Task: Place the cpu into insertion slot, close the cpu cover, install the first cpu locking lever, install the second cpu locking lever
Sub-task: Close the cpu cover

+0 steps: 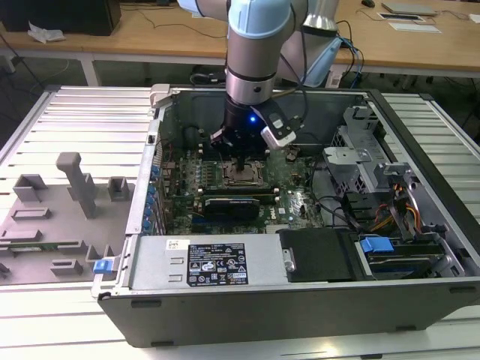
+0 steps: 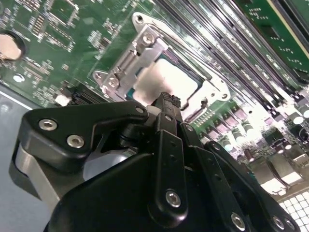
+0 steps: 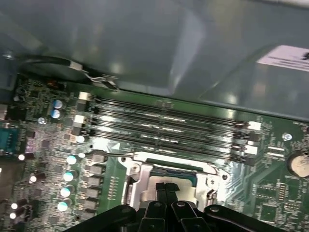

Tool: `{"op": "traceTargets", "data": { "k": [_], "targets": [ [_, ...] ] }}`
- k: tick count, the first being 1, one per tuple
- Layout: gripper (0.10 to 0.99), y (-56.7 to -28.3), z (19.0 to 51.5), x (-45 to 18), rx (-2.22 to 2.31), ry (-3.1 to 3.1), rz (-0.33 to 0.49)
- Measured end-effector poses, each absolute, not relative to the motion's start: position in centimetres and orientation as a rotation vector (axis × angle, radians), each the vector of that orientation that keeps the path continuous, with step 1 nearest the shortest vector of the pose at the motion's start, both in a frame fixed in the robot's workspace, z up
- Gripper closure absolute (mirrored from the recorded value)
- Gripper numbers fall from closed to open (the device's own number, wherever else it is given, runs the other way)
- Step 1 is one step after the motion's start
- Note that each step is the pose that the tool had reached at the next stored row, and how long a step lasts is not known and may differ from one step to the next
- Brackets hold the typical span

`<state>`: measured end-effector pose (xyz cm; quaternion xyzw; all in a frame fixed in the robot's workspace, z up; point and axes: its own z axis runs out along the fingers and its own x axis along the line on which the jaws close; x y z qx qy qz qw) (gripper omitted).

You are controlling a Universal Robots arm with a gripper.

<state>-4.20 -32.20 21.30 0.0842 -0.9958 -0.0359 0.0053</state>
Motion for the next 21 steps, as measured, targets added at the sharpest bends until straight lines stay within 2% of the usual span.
{"op": "traceTargets", "data": {
  "k": [7, 21],
  "targets": [
    [0.980, -32.3, 21.2, -5.6, 0.263, -3.119, -0.116],
    [0.980, -32.5, 20.3, -5.8, 0.239, -3.122, -0.186]
  ]
}}
